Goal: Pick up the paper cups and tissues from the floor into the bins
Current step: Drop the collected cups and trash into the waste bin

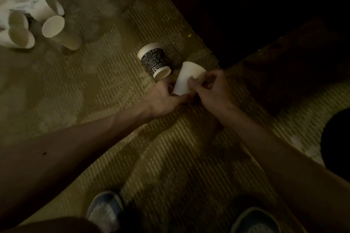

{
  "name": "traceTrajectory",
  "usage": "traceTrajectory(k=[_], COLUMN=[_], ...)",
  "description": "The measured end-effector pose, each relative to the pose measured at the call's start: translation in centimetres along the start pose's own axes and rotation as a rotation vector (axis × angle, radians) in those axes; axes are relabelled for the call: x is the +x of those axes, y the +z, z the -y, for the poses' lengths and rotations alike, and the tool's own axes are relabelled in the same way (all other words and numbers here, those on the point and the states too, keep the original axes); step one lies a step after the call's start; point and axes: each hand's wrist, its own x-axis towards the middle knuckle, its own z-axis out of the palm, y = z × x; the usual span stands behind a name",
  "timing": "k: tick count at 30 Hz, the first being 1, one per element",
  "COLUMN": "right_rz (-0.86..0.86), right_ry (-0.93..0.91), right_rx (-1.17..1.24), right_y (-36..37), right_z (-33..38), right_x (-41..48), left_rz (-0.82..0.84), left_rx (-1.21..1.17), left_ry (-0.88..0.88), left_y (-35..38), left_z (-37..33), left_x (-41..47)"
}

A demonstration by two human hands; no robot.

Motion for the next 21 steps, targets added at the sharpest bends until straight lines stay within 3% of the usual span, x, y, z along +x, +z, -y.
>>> traceTrajectory(k=[6, 12, 14, 21], right_rz=[0.034, 0.059, 0.078, 0.094], right_ry=[0.058, 0.064, 0.089, 0.167], right_rx=[0.032, 0.097, 0.127, 0.175], right_y=[2.3, 3.1, 2.7, 2.1], right_z=[0.2, -0.9, -1.2, -1.3], right_x=[0.1, 1.0, 1.4, 2.2], left_rz=[-0.012, 0.123, 0.048, -0.43], left_rx=[-0.057, 0.158, 0.236, 0.172], left_ry=[-0.025, 0.021, 0.067, 0.112], left_y=[-0.6, -3.1, -4.6, -8.4], left_z=[2.2, 2.8, 2.3, 0.8], left_x=[-2.2, -2.3, -1.4, 2.7])
